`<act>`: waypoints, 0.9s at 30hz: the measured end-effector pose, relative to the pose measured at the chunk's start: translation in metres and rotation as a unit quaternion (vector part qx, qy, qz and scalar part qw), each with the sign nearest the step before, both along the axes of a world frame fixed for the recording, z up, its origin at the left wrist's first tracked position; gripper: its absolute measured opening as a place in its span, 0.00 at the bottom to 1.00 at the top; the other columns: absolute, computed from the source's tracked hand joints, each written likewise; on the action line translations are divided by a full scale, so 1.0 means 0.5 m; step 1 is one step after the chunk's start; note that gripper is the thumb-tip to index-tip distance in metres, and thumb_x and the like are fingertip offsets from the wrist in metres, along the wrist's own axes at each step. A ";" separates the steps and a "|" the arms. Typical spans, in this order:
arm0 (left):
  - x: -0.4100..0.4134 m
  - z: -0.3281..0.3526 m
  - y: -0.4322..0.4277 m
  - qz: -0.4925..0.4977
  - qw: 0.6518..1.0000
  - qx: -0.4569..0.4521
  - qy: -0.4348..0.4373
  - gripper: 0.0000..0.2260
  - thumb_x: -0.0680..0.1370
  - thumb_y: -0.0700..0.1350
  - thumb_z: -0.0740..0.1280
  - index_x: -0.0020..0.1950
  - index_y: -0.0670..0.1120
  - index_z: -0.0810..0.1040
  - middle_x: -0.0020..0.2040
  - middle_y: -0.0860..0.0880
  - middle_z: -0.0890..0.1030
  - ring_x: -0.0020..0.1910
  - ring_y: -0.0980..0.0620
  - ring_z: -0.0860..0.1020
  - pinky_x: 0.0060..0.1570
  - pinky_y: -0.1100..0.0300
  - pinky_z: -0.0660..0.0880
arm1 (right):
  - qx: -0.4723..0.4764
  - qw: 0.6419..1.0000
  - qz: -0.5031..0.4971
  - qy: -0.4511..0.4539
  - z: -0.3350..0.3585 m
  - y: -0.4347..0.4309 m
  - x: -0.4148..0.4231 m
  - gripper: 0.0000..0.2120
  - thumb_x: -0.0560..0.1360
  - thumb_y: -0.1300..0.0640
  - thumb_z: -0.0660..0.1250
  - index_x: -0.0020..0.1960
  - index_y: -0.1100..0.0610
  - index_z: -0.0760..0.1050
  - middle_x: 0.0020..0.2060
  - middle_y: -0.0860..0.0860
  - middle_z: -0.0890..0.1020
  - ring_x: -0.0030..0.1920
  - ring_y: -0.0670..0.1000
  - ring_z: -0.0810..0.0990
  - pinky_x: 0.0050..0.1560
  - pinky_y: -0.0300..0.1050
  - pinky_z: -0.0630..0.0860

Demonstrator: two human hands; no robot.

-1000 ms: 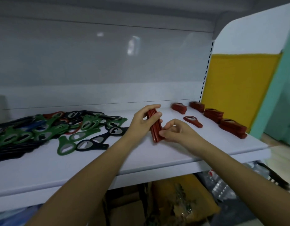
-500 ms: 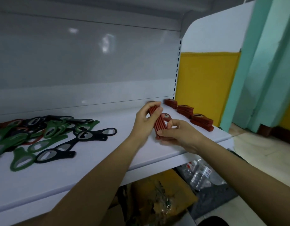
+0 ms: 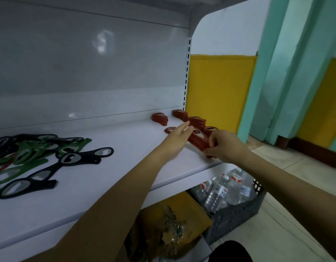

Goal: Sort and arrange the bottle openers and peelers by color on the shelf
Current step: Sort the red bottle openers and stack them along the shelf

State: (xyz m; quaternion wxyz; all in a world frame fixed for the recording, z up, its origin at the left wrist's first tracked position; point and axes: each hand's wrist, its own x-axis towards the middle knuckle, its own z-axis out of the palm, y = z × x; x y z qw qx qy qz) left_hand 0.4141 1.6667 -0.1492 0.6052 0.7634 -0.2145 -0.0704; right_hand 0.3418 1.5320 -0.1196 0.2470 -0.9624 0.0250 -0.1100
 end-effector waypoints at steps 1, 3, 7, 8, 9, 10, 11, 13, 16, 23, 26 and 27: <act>0.004 -0.005 -0.003 0.046 0.999 0.009 -0.012 0.20 0.80 0.49 0.60 0.71 0.45 0.66 0.67 0.44 0.73 0.63 0.47 0.73 0.61 0.57 0.68 | -0.034 0.999 -0.002 0.002 -0.003 0.002 0.002 0.17 0.69 0.63 0.70 0.29 0.55 0.64 0.28 0.48 0.71 0.29 0.43 0.68 0.27 0.30 0.66; 0.013 -0.016 -0.005 0.114 0.993 -0.016 -0.021 0.15 0.78 0.46 0.65 0.62 0.40 0.72 0.54 0.40 0.78 0.44 0.47 0.78 0.47 0.55 0.75 | -0.081 0.997 -0.009 0.003 -0.011 0.010 0.010 0.17 0.69 0.63 0.69 0.29 0.54 0.64 0.30 0.49 0.71 0.32 0.47 0.70 0.27 0.32 0.63; 0.028 -0.023 0.003 0.100 0.995 0.004 0.006 0.07 0.79 0.40 0.63 0.52 0.39 0.77 0.41 0.44 0.77 0.34 0.52 0.74 0.50 0.53 0.77 | -0.139 0.989 -0.050 0.012 -0.022 0.031 0.026 0.15 0.70 0.61 0.67 0.33 0.54 0.61 0.40 0.54 0.74 0.42 0.57 0.75 0.37 0.44 0.68; 0.032 -0.023 0.005 0.086 0.996 0.018 0.017 0.07 0.79 0.39 0.61 0.53 0.39 0.77 0.42 0.44 0.77 0.36 0.52 0.75 0.54 0.52 0.76 | -0.141 0.988 -0.057 0.015 -0.024 0.033 0.028 0.15 0.70 0.60 0.67 0.33 0.54 0.61 0.40 0.54 0.74 0.42 0.57 0.75 0.37 0.44 0.67; 0.032 -0.020 0.007 0.071 0.997 0.035 0.027 0.09 0.79 0.37 0.61 0.56 0.38 0.76 0.43 0.44 0.76 0.39 0.51 0.75 0.57 0.52 0.74 | -0.140 0.988 -0.059 0.014 -0.027 0.034 0.028 0.14 0.71 0.60 0.66 0.35 0.54 0.61 0.40 0.54 0.73 0.42 0.57 0.74 0.35 0.44 0.66; 0.034 -0.016 0.010 0.053 0.997 0.054 0.032 0.11 0.78 0.36 0.61 0.60 0.37 0.75 0.45 0.43 0.77 0.43 0.49 0.76 0.59 0.52 0.73 | -0.133 0.989 -0.061 0.009 -0.031 0.034 0.027 0.12 0.71 0.59 0.66 0.37 0.55 0.62 0.38 0.53 0.73 0.41 0.56 0.73 0.33 0.43 0.65; 0.038 -0.013 0.013 0.035 0.996 0.077 0.031 0.13 0.78 0.36 0.62 0.62 0.36 0.73 0.48 0.41 0.77 0.47 0.48 0.76 0.61 0.53 0.72 | -0.121 0.991 -0.062 -0.002 -0.036 0.033 0.025 0.11 0.71 0.59 0.66 0.40 0.57 0.63 0.37 0.53 0.72 0.40 0.56 0.72 0.31 0.43 0.63; 0.043 -0.005 0.020 -0.005 0.992 0.130 0.003 0.16 0.78 0.37 0.64 0.65 0.36 0.71 0.55 0.40 0.78 0.55 0.46 0.77 0.62 0.55 0.70 | -0.092 0.994 -0.058 -0.029 -0.046 0.031 0.017 0.12 0.72 0.59 0.66 0.48 0.59 0.63 0.35 0.52 0.71 0.38 0.56 0.72 0.28 0.43 0.62; 0.052 0.005 0.030 -0.047 0.976 0.209 -0.046 0.18 0.77 0.40 0.65 0.67 0.38 0.71 0.61 0.43 0.77 0.60 0.49 0.76 0.63 0.59 0.69 | -0.035 0.996 -0.032 -0.069 -0.062 0.028 -0.003 0.18 0.72 0.58 0.67 0.56 0.60 0.62 0.37 0.52 0.74 0.37 0.57 0.75 0.30 0.46 0.70; 0.062 -0.013 0.037 -0.052 0.975 0.201 -0.083 0.19 0.77 0.39 0.66 0.67 0.40 0.70 0.62 0.44 0.76 0.54 0.55 0.74 0.54 0.69 0.67 | 0.081 0.995 -0.004 -0.064 -0.078 0.017 -0.023 0.23 0.74 0.56 0.68 0.65 0.57 0.63 0.50 0.56 0.81 0.39 0.49 0.74 0.43 0.41 0.71; 0.066 -0.016 0.037 -0.049 0.976 0.195 -0.082 0.20 0.76 0.39 0.67 0.67 0.40 0.70 0.62 0.44 0.76 0.57 0.52 0.75 0.57 0.67 0.67 | 0.084 0.994 -0.008 -0.067 -0.078 0.014 -0.017 0.23 0.74 0.56 0.68 0.66 0.57 0.63 0.50 0.56 0.81 0.39 0.48 0.73 0.43 0.40 0.71; 0.067 -0.016 0.038 -0.052 0.978 0.185 -0.077 0.20 0.76 0.39 0.67 0.67 0.40 0.70 0.61 0.43 0.76 0.56 0.52 0.75 0.58 0.66 0.68 | 0.086 0.994 -0.008 -0.070 -0.080 0.012 -0.016 0.24 0.74 0.56 0.68 0.66 0.57 0.63 0.50 0.56 0.81 0.38 0.46 0.73 0.41 0.38 0.71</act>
